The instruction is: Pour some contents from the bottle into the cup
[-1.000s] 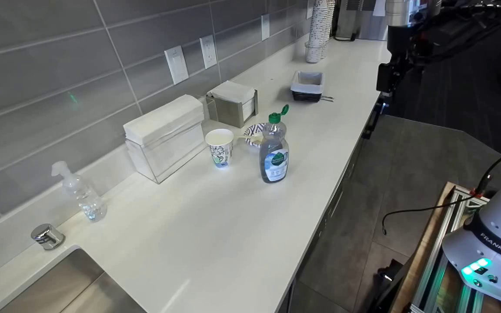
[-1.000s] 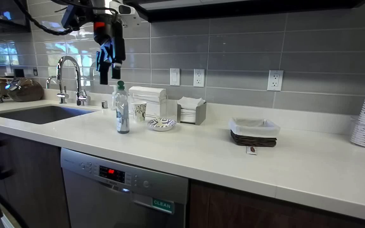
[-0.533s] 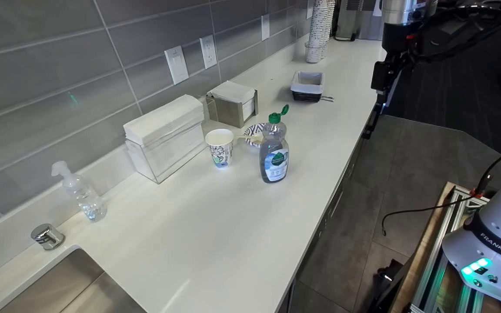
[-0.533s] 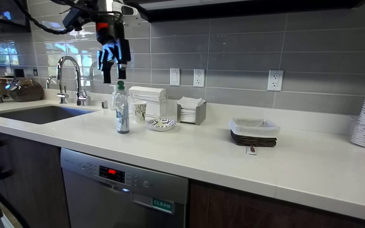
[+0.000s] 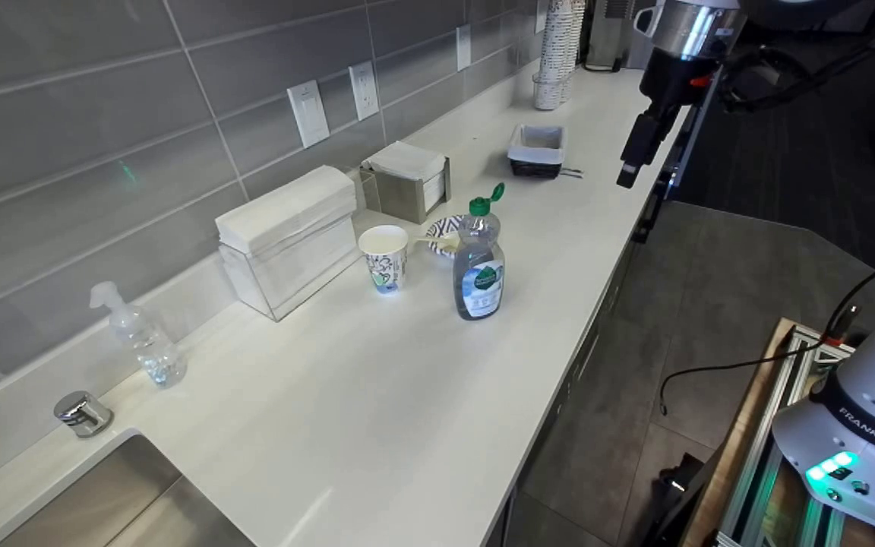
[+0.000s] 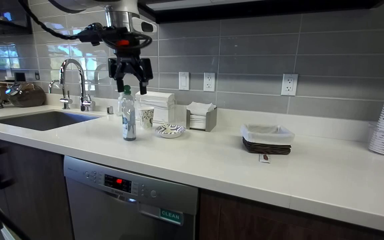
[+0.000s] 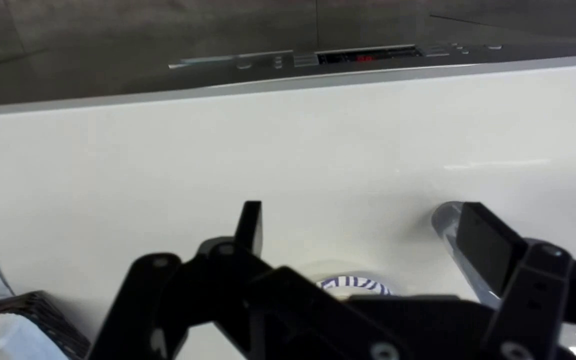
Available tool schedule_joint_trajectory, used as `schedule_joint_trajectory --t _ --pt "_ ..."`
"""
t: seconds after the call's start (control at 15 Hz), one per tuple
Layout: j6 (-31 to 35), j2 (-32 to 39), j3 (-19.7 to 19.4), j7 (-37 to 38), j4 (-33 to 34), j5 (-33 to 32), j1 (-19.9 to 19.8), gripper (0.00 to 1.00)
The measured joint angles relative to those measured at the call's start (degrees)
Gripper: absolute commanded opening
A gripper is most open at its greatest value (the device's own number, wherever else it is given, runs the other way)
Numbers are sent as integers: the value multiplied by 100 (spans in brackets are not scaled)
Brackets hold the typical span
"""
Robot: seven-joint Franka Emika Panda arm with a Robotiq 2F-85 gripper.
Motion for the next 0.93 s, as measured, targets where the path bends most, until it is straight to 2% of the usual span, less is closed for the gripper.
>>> schedule_joint_trajectory --t 0.47,0.93 --pt "917 334 -606 -2099 -292 468 671 100" --pt "1215 915 -675 -3927 -47 1048 1520 100"
